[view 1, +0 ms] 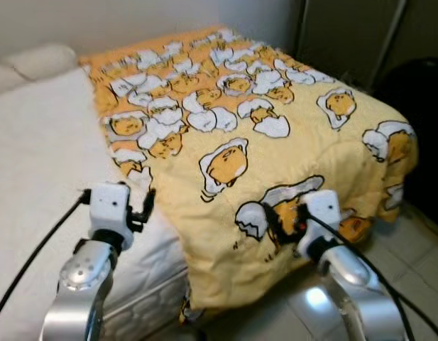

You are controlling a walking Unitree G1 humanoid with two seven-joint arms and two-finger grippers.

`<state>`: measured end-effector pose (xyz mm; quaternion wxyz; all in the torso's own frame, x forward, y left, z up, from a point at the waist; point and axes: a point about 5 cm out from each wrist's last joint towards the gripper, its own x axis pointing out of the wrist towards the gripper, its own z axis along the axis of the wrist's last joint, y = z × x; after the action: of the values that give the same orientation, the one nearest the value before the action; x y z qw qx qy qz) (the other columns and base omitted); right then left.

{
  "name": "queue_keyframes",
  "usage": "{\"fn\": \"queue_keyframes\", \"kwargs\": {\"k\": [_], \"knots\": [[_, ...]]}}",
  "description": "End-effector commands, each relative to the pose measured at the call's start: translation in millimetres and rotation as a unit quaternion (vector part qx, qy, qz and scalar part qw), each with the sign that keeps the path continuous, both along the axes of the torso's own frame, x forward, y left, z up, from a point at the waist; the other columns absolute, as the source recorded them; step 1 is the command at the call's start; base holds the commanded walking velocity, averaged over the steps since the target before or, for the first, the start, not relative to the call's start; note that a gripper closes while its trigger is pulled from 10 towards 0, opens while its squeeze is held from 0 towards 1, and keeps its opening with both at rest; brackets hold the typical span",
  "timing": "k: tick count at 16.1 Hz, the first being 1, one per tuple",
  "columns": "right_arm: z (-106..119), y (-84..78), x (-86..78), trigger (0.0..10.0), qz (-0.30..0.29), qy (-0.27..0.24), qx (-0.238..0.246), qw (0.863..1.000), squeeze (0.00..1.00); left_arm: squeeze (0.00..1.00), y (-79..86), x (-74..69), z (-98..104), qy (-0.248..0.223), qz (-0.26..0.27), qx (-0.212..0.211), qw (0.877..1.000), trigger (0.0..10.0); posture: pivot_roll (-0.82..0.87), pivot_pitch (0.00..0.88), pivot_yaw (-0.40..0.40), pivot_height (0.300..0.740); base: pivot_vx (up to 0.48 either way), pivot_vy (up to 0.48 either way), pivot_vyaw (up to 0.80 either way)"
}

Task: Clean up the room

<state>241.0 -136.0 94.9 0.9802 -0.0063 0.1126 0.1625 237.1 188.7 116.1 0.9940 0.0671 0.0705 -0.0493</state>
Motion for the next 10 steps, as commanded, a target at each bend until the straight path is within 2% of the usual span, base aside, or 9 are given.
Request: {"fn": "queue_keyframes", "kwargs": {"k": [1, 4, 6, 8, 9, 10], "knots": [[3, -1.1, 1.3, 10.0, 0.002, -0.005, 0.007, 1.000, 0.00, 0.00, -0.5, -1.6, 3, -0.004, 0.000, 0.007, 1.000, 10.0, 0.02, 0.000, 0.074, 0.740, 0.000, 0.000, 0.00], [4, 5.6, 0.0, 10.0, 0.034, -0.006, 0.011, 0.999, 0.00, 0.00, 2.2, -8.9, 0, 0.003, 0.007, 0.012, 1.000, 10.0, 0.03, 0.000, 0.066, 0.740, 0.000, 0.000, 0.00], [2, 6.4, -2.0, 10.0, 0.043, -0.003, 0.014, 0.999, 0.00, 0.00, 6.2, -8.2, -4, 0.013, 0.021, 0.016, 1.000, 10.0, 0.03, 0.000, 0.067, 0.740, 0.000, 0.000, 0.00], [1, 5.6, -2.2, 10.0, 0.048, 0.001, 0.017, 0.999, 0.00, 0.00, 10.5, -5.4, -10, 0.031, 0.041, -0.001, 0.999, 10.0, 0.02, 0.000, 0.073, 0.740, 0.000, 0.000, 0.00], [2, 4.5, -1.9, 10.0, 0.050, 0.003, 0.021, 0.999, 0.00, 0.00, 12.7, -2.8, -15, 0.046, 0.050, -0.027, 0.997, 10.0, 0.01, 0.000, 0.074, 0.740, 0.000, 0.000, 0.00], [3, 3.9, -2.2, 10.0, 0.062, 0.007, 0.026, 0.998, 0.00, 1.00, 14.9, 3.3, -22, 0.058, 0.055, -0.062, 0.995, 10.0, 0.01, 0.000, 0.077, 0.740, 0.000, 0.000, 0.00]]}}
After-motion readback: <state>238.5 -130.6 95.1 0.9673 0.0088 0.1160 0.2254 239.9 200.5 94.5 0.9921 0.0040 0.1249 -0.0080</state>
